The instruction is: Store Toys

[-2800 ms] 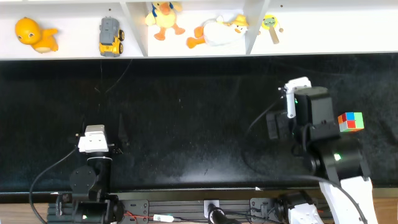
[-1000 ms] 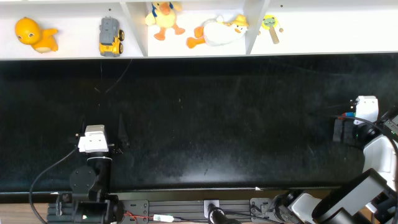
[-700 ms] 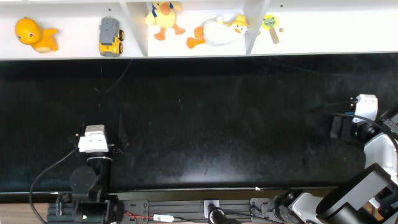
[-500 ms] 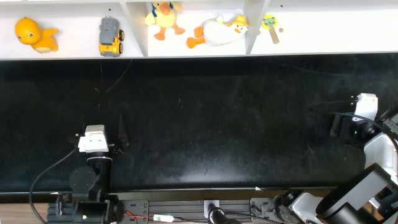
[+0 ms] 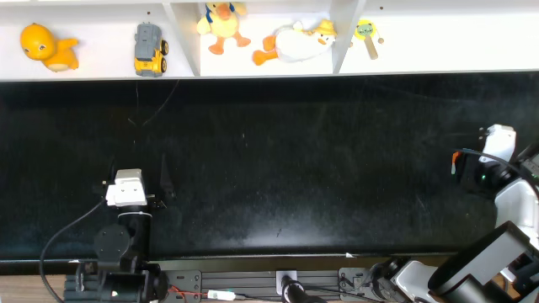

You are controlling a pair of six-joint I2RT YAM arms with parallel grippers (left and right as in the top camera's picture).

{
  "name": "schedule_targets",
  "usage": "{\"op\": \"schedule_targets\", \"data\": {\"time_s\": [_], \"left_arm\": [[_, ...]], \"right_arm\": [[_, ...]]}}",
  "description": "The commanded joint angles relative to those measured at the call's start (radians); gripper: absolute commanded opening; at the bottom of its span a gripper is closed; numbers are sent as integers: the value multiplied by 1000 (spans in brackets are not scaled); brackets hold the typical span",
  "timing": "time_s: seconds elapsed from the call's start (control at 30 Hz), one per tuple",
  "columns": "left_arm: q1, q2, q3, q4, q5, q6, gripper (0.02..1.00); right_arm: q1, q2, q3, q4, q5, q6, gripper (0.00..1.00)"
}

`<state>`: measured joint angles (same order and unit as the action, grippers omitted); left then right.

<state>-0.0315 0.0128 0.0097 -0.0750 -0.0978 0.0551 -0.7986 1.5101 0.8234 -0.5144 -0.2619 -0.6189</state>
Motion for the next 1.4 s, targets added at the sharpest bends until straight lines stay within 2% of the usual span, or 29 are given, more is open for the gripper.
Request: {"op": "schedule_targets", "data": {"time_s": [0.03,0.2,0.4,0.47,0.5,0.6,0.67,0.97,1.4], "left_arm": [[-4,-10,-2,-2,0,-3,998],[-4,-10,-2,-2,0,-3,998],[-4,-10,-2,-2,0,-3,998],[-4,-10,-2,-2,0,-3,998],[-4,-10,-2,-2,0,-3,996],[-4,-10,-2,-2,0,-3,998],[-4,-10,-2,-2,0,-3,993],[-4,-10,-2,-2,0,-3,996],[-4,-10,-2,-2,0,-3,996]], "right_arm": [[26,-8,163,-56,-11,125,610],[108,-7,267,-71,2,192,592],[174,-7,274,-170,4,201,625],[163,-10,269,-173,11,203,645],[150,-21,257,-174,39,204,678],[127,-54,214,-197,112,198,693],[109,-71,190,-215,130,174,691],[10,-113,81,-217,132,105,706],[7,-68,80,-155,130,91,730]]}}
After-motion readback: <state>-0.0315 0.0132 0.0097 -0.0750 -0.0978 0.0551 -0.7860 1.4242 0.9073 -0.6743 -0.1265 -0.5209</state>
